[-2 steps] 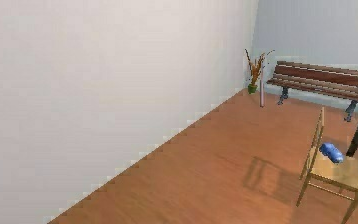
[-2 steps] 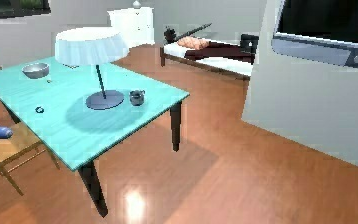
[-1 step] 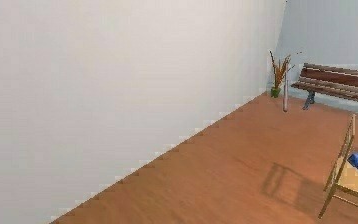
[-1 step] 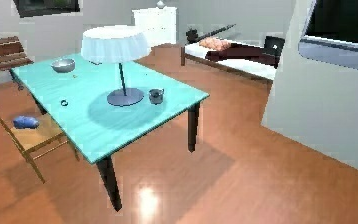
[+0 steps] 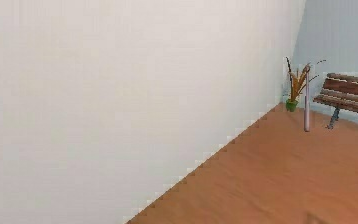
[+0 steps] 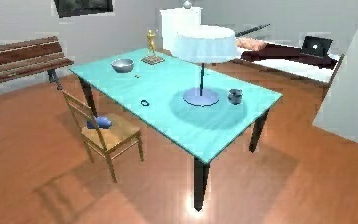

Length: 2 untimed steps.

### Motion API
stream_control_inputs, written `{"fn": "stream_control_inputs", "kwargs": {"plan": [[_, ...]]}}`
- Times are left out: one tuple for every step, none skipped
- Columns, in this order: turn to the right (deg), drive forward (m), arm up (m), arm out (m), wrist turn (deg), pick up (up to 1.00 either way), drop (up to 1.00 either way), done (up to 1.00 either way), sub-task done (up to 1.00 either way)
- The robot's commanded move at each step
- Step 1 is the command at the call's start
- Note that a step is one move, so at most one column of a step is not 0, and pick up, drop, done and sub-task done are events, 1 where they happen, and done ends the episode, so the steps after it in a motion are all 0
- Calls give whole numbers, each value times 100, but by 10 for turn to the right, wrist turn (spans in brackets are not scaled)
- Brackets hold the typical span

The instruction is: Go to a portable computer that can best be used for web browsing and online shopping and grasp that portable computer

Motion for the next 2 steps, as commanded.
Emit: {"fn": "stream_control_inputs", "kwargs": {"plan": [[210, 0, 0, 0, 0, 0, 0, 0, 0], [0, 80, 0, 0, 0, 0, 0, 0, 0]]}}
